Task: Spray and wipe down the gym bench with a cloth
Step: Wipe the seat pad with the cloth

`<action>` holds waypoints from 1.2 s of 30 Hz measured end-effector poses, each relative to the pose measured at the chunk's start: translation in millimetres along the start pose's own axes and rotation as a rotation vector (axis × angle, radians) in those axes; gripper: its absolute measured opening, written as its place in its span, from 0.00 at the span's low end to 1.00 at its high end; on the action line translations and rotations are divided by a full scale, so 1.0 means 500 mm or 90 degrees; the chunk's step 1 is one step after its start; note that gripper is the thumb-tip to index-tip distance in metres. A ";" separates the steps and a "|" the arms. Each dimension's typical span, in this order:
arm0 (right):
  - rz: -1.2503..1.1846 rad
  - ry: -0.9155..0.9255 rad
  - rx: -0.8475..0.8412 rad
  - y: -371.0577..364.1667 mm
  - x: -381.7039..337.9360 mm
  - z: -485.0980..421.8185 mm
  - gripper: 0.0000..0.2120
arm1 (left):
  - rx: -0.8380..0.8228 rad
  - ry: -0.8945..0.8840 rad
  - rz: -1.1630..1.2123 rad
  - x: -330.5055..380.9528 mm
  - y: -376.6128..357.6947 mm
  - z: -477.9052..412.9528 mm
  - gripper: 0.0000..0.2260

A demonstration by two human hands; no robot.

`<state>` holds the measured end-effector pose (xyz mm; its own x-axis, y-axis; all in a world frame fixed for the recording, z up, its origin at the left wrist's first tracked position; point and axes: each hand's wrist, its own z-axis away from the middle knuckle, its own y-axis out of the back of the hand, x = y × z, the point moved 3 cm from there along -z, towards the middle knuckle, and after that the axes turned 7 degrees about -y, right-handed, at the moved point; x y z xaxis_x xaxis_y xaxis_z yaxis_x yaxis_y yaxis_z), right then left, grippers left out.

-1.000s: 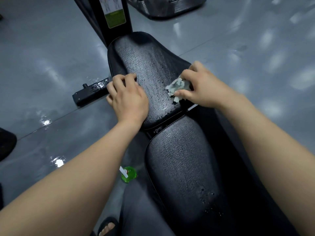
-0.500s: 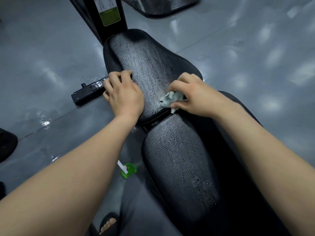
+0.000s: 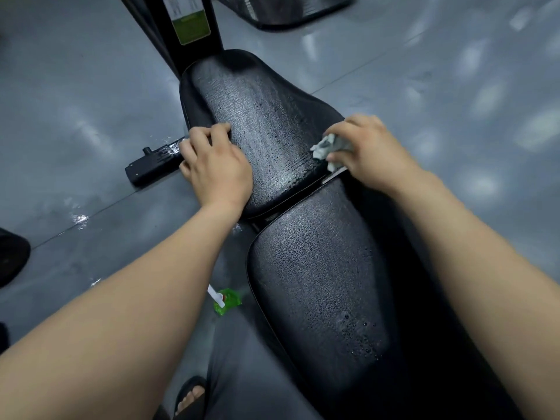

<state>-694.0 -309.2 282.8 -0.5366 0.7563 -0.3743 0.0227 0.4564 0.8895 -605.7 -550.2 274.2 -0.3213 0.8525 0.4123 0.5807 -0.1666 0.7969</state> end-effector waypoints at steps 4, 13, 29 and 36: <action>0.011 0.009 0.001 -0.019 -0.021 0.012 0.18 | 0.006 0.001 -0.003 0.001 -0.001 0.001 0.17; 0.019 -0.085 0.056 -0.019 0.012 -0.005 0.19 | 0.005 -0.001 -0.007 -0.001 -0.002 0.001 0.16; -0.024 0.036 0.024 -0.055 -0.030 -0.068 0.29 | 0.017 -0.004 -0.011 -0.002 -0.006 -0.001 0.16; -0.052 0.025 0.037 -0.060 -0.066 -0.103 0.25 | 0.033 -0.005 -0.007 -0.003 -0.005 -0.001 0.15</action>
<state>-720.5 -371.8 281.9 -0.5712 0.6968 -0.4339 0.0253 0.5433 0.8392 -607.1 -551.3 271.7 -0.3221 0.8584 0.3991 0.6145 -0.1311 0.7779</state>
